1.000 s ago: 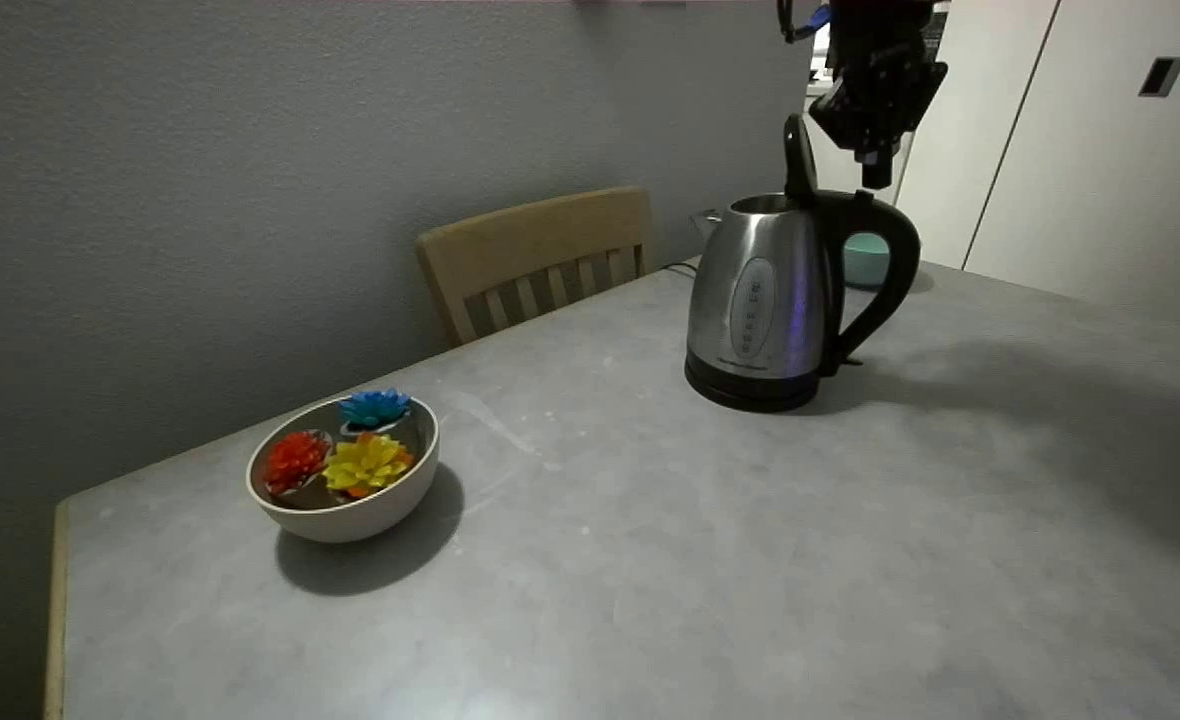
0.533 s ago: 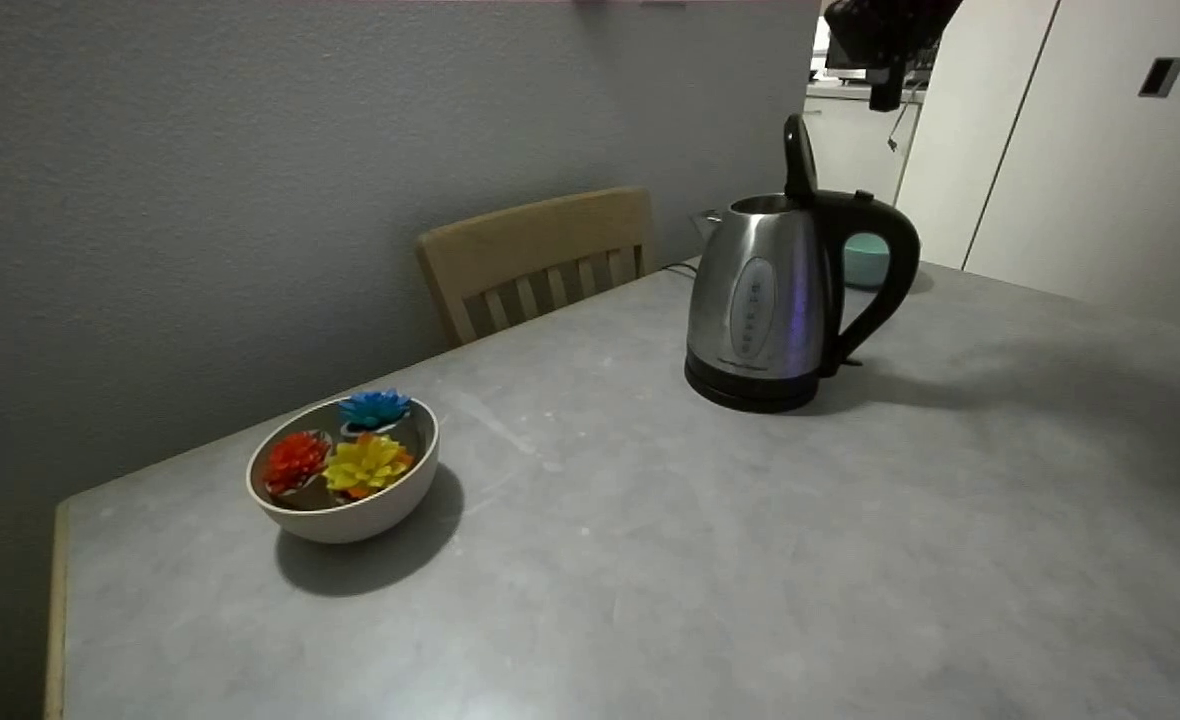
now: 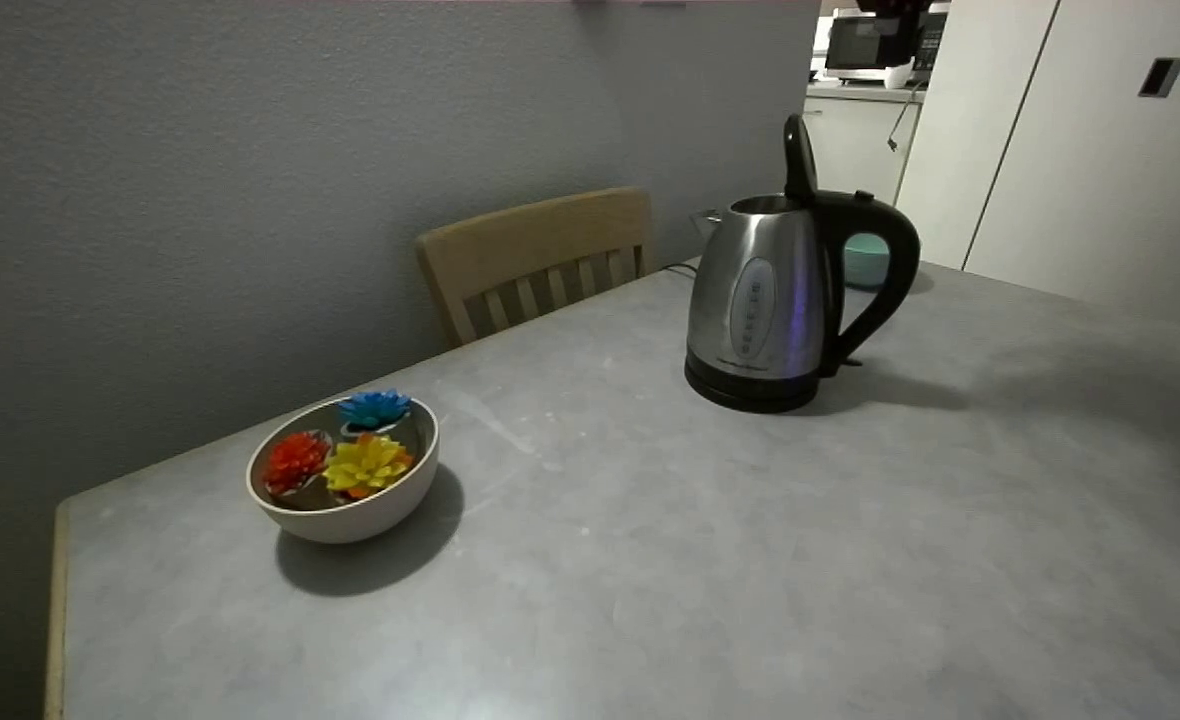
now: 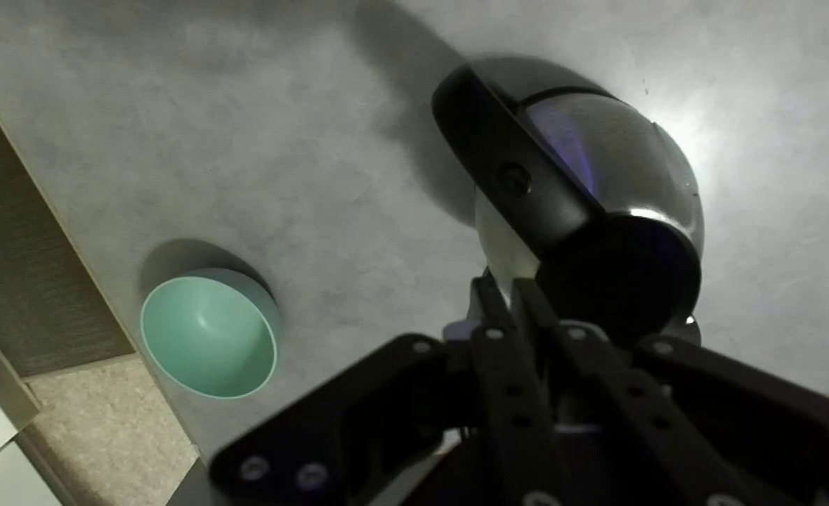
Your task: Open the lid of the kettle by pressing the button on the handle
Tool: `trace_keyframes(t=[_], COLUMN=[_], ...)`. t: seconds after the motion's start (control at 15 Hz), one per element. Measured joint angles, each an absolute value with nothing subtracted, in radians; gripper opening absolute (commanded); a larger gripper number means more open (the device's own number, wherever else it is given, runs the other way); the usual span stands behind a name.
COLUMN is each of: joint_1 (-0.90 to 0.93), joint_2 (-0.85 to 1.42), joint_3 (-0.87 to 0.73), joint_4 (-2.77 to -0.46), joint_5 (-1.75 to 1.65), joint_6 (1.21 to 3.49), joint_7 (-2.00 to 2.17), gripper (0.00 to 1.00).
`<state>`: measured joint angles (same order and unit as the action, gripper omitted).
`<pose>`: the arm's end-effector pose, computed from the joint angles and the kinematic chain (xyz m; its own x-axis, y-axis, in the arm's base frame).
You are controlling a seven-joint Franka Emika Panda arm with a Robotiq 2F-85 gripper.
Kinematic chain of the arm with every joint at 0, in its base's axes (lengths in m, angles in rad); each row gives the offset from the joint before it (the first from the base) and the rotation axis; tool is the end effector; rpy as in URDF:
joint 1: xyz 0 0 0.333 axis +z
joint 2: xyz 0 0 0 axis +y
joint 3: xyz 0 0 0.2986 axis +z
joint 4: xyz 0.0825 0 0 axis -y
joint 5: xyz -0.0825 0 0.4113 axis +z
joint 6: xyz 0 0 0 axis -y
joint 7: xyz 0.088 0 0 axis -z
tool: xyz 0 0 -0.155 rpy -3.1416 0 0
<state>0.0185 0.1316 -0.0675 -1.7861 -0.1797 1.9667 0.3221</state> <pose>0.6302 -0.0494 0.4074 0.9516 -0.2916 0.0966 -0.3038 -0.9402 0.1542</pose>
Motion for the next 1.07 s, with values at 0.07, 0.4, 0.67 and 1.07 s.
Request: trace_keyframes(t=[0.07, 0.4, 0.67, 1.07], joint_1=[0.019, 0.019, 0.019, 0.015], joint_2=[0.132, 0.130, 0.104, 0.035], joint_3=[-0.067, -0.055, -0.048, -0.047], joint_4=[-1.786, -1.797, -1.826, -1.864], joint_5=[-0.174, -0.102, -0.049, -0.009], joint_6=[1.963, 1.960, 1.961, 1.929], joint_7=[0.322, 0.328, 0.328, 0.235], gripper=[0.47, 0.83, 1.00, 1.00])
